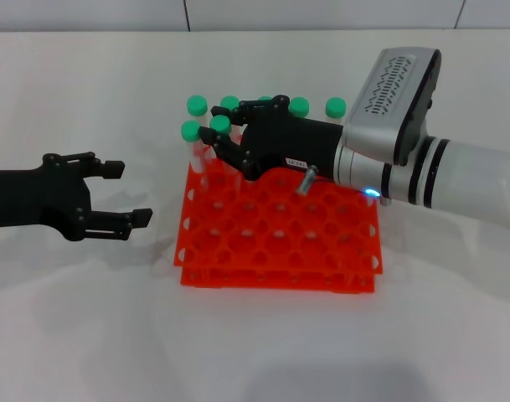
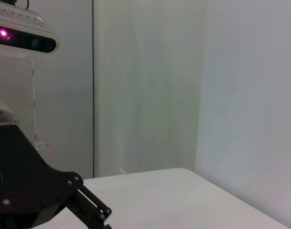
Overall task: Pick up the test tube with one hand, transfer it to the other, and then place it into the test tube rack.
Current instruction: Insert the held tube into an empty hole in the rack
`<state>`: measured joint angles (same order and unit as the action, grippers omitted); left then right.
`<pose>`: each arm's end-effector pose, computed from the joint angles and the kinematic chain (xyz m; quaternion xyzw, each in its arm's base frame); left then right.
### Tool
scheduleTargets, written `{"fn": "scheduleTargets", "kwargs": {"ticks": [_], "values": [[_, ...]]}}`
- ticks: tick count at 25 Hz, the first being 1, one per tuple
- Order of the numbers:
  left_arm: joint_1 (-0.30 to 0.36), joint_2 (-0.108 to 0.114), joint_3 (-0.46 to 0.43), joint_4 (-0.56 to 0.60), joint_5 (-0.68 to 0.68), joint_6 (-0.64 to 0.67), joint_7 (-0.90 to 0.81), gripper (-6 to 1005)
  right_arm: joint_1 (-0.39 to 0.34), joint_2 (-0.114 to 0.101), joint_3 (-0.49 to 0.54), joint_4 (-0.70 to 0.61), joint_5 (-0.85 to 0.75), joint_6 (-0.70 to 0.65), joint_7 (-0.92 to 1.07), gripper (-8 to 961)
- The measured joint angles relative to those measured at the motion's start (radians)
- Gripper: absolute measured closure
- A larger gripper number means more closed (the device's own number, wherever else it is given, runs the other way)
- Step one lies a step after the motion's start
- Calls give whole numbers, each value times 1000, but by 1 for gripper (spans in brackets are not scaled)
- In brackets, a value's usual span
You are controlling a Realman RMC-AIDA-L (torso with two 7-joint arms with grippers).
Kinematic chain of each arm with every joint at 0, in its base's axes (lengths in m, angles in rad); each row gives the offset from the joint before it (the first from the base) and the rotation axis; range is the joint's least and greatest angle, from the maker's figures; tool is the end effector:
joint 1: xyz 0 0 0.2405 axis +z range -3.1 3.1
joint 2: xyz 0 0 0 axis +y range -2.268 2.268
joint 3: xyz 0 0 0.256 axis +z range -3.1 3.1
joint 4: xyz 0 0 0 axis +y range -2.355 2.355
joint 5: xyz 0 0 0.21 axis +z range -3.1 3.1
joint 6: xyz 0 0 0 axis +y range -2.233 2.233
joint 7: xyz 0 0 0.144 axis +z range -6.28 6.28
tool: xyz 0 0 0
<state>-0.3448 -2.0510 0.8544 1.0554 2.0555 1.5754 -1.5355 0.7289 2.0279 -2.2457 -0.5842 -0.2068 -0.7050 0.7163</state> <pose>-0.2830 0.3100 0.0492 -0.9595 -0.1907 -0.1160 0.1717 0.1359 0.3696 -0.1229 -0.9329 0.0738 0.2730 0.2231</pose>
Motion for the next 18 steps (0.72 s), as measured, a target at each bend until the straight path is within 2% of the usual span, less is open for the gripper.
{"fn": "scheduleTargets", "kwargs": {"ticks": [18], "values": [[-1, 0, 0, 0, 0, 0, 0, 105, -1, 0, 2, -1, 0, -12, -1, 684]]}}
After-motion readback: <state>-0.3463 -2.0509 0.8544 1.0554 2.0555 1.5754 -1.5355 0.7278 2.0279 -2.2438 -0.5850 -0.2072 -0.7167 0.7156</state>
